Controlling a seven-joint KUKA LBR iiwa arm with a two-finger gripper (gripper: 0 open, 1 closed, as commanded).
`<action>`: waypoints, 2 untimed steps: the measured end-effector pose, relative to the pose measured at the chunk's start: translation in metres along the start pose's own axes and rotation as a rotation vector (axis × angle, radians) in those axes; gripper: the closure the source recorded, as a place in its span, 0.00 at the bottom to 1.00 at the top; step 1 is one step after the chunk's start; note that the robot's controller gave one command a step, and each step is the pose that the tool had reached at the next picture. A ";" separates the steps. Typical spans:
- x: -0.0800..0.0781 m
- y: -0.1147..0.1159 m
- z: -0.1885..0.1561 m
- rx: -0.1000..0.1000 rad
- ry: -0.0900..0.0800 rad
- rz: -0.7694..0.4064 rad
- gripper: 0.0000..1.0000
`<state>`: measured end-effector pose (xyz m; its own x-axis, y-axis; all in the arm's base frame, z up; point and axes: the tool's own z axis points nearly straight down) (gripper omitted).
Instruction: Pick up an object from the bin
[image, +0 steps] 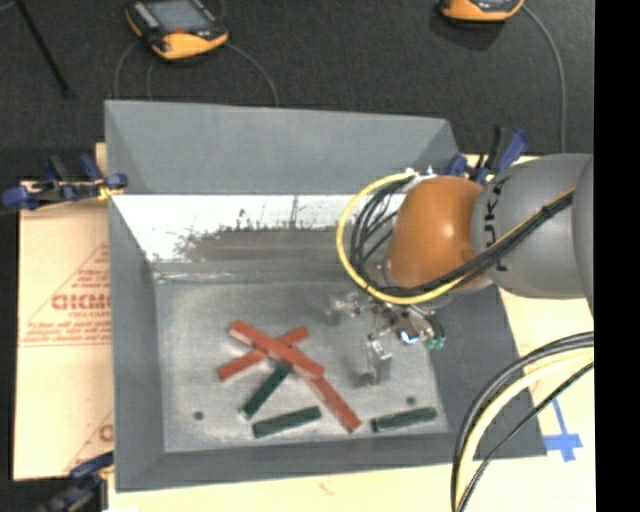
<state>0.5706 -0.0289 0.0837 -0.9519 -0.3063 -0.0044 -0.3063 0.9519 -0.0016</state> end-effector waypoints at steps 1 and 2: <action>0.020 0.020 0.007 -0.002 0.002 -0.029 0.00; 0.031 0.038 0.005 -0.001 0.002 0.220 0.00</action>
Offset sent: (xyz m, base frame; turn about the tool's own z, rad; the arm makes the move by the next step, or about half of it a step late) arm -0.0786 0.0586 -0.0018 -0.1688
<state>0.5293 -0.0022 0.0784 -0.9958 -0.0915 -0.0024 -0.0915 0.9958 0.0002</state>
